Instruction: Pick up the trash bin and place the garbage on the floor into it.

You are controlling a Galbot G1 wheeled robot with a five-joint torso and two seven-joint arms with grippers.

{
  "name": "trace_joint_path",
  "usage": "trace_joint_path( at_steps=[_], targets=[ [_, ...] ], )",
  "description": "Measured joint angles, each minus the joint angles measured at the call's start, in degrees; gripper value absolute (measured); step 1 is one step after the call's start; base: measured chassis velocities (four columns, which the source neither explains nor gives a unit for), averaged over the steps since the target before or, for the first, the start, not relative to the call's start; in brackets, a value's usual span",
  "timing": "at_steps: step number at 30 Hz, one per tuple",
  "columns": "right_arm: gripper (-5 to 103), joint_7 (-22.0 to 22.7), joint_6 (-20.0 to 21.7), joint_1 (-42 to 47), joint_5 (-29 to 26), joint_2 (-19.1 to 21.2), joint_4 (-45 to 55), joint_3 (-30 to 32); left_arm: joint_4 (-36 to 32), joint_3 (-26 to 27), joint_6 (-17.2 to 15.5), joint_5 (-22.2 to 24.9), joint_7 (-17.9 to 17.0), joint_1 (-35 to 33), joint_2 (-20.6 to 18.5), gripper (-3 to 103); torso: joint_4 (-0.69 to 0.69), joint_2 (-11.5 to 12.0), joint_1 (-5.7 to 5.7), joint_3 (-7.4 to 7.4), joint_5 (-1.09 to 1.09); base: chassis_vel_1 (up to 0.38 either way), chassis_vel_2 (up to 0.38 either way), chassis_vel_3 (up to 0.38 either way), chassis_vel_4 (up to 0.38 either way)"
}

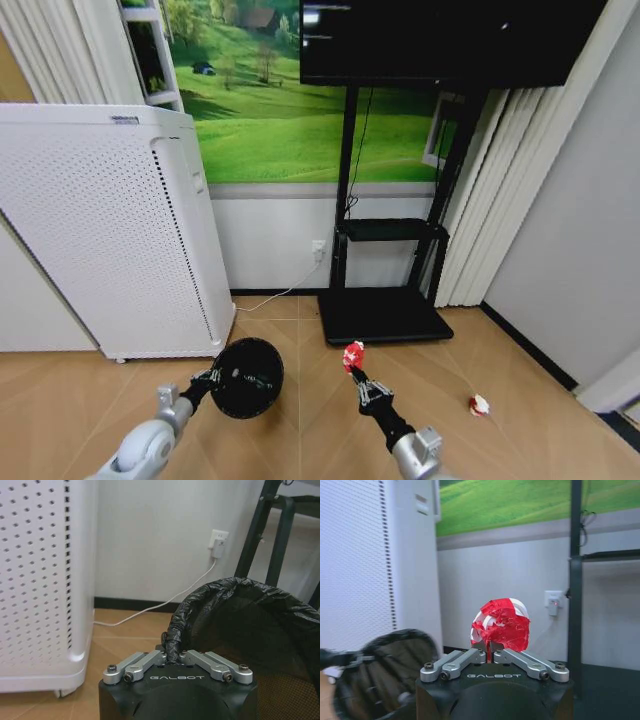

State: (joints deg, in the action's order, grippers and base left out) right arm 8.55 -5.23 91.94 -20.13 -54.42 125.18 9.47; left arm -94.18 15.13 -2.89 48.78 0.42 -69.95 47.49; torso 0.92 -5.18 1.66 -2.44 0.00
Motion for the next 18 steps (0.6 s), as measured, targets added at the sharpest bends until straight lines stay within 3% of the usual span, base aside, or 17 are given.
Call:
trace_joint_path(
  at_steps=[9, 18],
  targets=[
    [3, -3.6, -3.3, -4.1, 4.4, 0.4, -3.7, -7.6, 4.3, -14.4, 2.2, -1.0, 1.9, 9.8, 1.6, 4, 0.00, 0.0, 0.00, 0.00, 0.00, 0.000, 0.000, 0.000, 0.000],
    [3, -4.0, -4.2, -7.8, 7.5, -1.1, -7.5, -12.6, 7.2, -20.6, 3.2, -2.5, 2.6, 13.9, 4.8, 4, 0.01, 0.0, 0.00, 0.00, 0.00, 0.000, 0.000, 0.000, 0.000]
  ],
)
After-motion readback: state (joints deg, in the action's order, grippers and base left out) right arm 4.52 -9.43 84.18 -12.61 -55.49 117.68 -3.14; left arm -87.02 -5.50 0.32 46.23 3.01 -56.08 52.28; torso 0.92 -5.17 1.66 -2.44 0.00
